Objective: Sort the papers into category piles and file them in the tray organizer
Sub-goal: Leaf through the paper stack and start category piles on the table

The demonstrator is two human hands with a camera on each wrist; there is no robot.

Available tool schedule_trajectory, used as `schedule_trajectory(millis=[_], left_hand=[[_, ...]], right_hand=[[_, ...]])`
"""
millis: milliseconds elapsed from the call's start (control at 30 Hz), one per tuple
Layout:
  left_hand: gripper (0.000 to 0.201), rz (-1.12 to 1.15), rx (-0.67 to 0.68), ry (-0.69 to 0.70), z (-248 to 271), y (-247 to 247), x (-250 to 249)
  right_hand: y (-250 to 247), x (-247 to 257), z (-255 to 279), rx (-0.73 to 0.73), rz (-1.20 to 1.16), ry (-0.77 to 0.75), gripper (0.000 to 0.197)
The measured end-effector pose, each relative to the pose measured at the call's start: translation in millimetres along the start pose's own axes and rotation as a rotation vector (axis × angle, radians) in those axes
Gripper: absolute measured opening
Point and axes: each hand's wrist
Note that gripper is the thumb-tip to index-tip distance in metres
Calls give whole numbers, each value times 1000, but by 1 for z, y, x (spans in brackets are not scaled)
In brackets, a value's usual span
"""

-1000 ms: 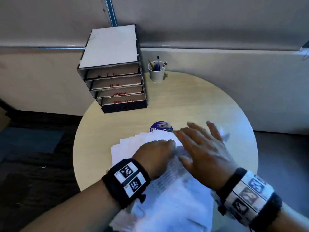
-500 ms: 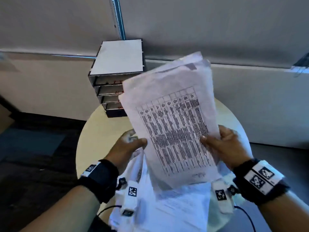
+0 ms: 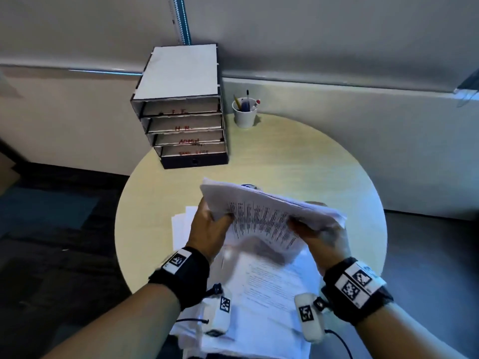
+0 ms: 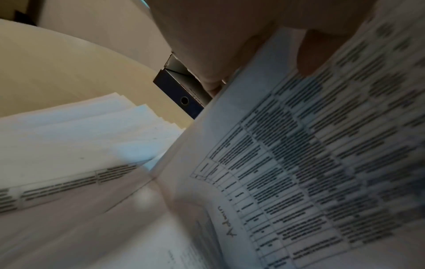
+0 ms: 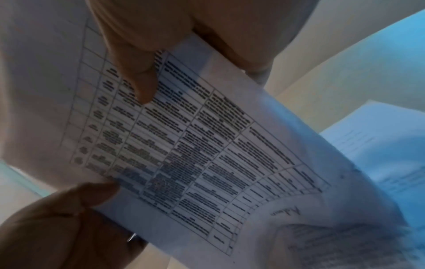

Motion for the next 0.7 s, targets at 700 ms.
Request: schedule_trajectory(millis=[700], left_hand=[[4, -996, 192, 628, -30, 0, -83]], right_hand=[[-13, 123, -23, 184, 1010, -833, 68]])
Point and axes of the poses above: each hand's wrist, its own z-axis away from the middle knuckle, its own y-axis out of the palm, x = y × z, and after that the axes turned 10 degrees about -z, right-handed
